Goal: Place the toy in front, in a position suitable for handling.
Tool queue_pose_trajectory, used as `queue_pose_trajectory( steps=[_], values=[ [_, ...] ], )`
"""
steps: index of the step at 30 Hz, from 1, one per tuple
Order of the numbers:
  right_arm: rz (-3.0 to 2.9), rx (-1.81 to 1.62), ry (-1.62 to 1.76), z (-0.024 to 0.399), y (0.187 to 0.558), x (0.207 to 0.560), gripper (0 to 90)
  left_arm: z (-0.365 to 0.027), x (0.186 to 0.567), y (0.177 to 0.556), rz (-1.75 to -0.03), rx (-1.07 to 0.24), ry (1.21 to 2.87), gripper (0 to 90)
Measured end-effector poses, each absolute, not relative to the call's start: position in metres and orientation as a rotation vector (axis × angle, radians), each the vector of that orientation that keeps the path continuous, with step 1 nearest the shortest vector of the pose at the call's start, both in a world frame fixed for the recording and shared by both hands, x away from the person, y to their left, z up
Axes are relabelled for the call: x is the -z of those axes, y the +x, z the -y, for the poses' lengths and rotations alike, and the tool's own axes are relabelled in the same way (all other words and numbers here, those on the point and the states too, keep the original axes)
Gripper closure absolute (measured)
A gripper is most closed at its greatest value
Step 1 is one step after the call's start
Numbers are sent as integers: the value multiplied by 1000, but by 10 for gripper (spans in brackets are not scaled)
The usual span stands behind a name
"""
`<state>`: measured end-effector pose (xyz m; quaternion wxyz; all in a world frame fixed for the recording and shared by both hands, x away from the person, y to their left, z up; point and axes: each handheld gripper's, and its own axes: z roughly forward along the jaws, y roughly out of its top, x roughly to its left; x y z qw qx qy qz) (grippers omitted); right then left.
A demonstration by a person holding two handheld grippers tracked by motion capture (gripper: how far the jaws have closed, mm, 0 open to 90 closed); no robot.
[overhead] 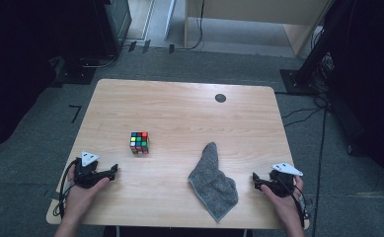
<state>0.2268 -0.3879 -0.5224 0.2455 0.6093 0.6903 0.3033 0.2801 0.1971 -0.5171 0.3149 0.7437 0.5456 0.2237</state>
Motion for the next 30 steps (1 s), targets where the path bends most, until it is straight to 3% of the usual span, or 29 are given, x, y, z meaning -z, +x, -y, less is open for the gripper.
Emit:
queue_pose_trajectory(
  steps=[12, 30],
  values=[
    [-1898, -1091, 1491, 320, 215, 483, 192, -194, 517, 282, -1432, -605, 1979, 135],
    [-2025, -1212, 1368, 252, 203, 483, 282, -194, 517, 283, -1429, -604, 1980, 135]
  ],
)
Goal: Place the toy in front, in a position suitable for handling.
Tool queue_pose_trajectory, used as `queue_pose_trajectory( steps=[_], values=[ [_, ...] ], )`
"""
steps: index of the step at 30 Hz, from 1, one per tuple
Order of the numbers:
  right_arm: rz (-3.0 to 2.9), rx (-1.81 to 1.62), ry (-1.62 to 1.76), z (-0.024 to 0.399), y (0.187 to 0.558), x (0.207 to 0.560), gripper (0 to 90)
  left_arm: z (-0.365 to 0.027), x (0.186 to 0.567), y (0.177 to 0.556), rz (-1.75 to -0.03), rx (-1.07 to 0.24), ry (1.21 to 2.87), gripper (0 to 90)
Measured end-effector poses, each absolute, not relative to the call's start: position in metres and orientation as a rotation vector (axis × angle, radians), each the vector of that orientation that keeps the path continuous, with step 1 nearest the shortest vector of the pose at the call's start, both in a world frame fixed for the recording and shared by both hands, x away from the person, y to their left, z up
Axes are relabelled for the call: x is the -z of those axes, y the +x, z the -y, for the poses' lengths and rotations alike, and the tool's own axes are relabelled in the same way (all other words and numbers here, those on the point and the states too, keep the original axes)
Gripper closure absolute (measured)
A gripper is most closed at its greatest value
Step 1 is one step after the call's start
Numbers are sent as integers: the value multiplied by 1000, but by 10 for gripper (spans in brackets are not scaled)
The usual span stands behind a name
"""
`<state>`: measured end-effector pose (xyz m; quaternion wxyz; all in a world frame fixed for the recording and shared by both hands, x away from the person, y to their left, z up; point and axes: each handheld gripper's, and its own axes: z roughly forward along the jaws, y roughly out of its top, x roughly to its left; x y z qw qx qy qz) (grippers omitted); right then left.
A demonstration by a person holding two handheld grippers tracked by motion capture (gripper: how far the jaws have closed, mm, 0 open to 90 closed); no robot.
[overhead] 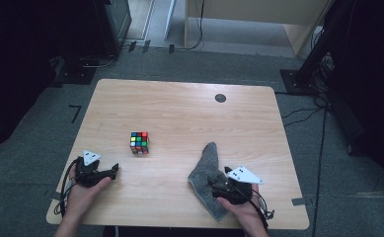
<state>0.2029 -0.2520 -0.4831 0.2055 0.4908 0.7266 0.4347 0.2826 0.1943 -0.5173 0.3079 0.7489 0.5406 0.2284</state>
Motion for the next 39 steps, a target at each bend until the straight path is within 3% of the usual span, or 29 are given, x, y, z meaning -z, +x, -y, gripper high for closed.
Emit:
queue_pose_trajectory(
  steps=[16, 28, 39],
  values=[
    [-2127, -1102, 1328, 231, 210, 506, 311, -194, 517, 283, -1429, -604, 1981, 135],
    [-2153, -990, 1299, 224, 212, 521, 423, -195, 511, 281, -1410, -567, 1954, 144],
    [-2136, -1000, 1298, 223, 210, 522, 538, -155, 501, 284, -1324, -507, 1945, 144]
  ],
)
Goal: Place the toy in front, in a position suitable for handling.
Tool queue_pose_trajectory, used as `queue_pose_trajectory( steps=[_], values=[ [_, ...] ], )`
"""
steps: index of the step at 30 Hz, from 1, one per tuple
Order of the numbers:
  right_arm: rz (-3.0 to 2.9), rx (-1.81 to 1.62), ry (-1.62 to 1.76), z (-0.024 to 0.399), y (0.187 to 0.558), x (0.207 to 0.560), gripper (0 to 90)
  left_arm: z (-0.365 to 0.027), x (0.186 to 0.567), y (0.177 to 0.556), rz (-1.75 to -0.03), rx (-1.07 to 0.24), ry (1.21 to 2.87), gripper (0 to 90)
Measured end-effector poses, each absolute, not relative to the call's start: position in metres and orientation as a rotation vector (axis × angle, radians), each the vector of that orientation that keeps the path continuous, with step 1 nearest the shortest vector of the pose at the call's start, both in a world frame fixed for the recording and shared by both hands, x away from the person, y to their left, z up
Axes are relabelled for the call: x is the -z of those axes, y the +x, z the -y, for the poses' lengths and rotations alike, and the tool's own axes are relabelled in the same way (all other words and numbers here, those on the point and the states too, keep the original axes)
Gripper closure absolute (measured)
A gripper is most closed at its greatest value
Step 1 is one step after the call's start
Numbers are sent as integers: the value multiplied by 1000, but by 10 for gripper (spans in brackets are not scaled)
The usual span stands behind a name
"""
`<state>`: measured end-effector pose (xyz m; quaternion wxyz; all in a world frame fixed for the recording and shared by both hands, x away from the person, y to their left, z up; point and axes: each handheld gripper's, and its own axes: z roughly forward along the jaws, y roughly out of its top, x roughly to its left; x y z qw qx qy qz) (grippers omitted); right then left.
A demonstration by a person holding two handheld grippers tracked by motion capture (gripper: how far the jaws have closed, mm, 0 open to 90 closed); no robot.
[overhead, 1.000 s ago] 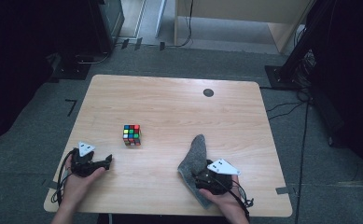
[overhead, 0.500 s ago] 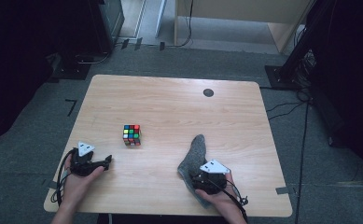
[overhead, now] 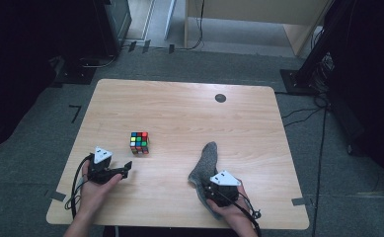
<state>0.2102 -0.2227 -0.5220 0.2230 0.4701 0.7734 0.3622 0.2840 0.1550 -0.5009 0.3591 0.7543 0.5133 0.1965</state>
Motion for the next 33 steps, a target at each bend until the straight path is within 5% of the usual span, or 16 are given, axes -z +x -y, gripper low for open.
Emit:
queue_pose_trajectory(
  steps=[33],
  values=[
    [-2128, -995, 1287, 222, 209, 522, 536, -83, 507, 329, -1512, -542, 1909, 143]
  ],
)
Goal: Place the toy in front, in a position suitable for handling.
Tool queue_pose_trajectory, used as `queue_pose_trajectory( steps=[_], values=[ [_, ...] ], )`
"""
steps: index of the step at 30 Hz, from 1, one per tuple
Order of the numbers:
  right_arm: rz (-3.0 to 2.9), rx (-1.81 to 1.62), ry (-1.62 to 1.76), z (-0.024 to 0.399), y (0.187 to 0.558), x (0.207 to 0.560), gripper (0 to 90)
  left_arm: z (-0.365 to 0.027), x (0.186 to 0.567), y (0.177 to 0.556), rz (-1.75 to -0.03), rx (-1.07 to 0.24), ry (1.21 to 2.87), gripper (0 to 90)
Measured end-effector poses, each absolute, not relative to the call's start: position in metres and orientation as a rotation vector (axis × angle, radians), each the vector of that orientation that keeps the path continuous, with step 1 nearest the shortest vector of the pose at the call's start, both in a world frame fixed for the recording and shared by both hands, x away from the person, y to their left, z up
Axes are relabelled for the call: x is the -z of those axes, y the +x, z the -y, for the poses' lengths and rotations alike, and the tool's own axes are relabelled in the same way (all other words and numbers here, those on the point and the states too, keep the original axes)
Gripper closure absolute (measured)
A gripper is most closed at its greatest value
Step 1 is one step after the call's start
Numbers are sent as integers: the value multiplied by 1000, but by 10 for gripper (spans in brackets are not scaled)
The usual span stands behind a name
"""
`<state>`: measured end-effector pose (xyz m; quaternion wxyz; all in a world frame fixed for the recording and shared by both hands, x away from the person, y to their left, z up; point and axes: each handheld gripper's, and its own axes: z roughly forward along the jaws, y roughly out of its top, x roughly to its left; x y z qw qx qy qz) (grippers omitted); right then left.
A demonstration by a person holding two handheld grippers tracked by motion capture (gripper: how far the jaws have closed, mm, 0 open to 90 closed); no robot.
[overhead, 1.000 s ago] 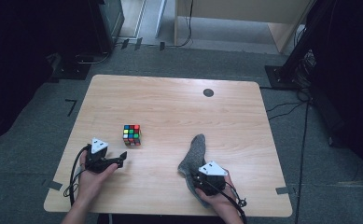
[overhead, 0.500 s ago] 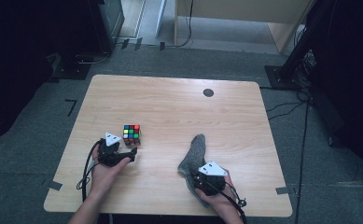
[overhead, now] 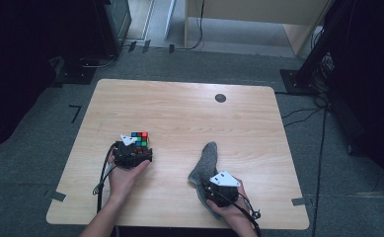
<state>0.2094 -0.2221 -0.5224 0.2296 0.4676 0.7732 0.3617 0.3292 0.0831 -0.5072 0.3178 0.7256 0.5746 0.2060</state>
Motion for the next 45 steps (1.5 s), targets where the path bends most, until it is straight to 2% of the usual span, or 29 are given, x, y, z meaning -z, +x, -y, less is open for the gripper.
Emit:
queue_pose_trajectory(
  steps=[1, 2, 3, 4, 10, 17, 21, 28, 31, 36, 42, 44, 45],
  values=[
    [-2128, -995, 1287, 222, 209, 522, 536, -83, 507, 329, -1512, -542, 1909, 156],
    [-2127, -995, 1286, 222, 209, 522, 536, -82, 508, 330, -1515, -547, 1916, 207],
    [-2127, -995, 1286, 222, 209, 522, 536, -81, 508, 330, -1521, -562, 1922, 207],
    [-2128, -995, 1286, 222, 209, 522, 536, -81, 509, 331, -1526, -575, 1920, 279],
    [-2128, -995, 1286, 222, 209, 522, 535, -84, 508, 331, -1498, -609, 1938, 338],
    [-2128, -995, 1285, 222, 209, 522, 535, -92, 508, 327, -1411, -564, 1978, 339],
    [-2128, -996, 1285, 222, 209, 522, 535, -98, 506, 318, -1317, -496, 2034, 339],
    [-2128, -995, 1284, 222, 209, 522, 535, -100, 508, 314, -1285, -462, 2023, 328],
    [-2130, -994, 1286, 222, 209, 522, 535, -99, 506, 318, -1312, -453, 1979, 227],
    [-2129, -995, 1285, 222, 209, 522, 534, -93, 508, 325, -1329, -457, 2025, 192],
    [-2126, -994, 1288, 222, 209, 522, 527, -88, 509, 332, -1366, -497, 2053, 241],
    [-2126, -993, 1289, 222, 209, 522, 526, -86, 509, 332, -1359, -494, 2054, 314],
    [-2126, -993, 1289, 222, 209, 522, 526, -86, 510, 332, -1356, -503, 2050, 314]
  ],
)
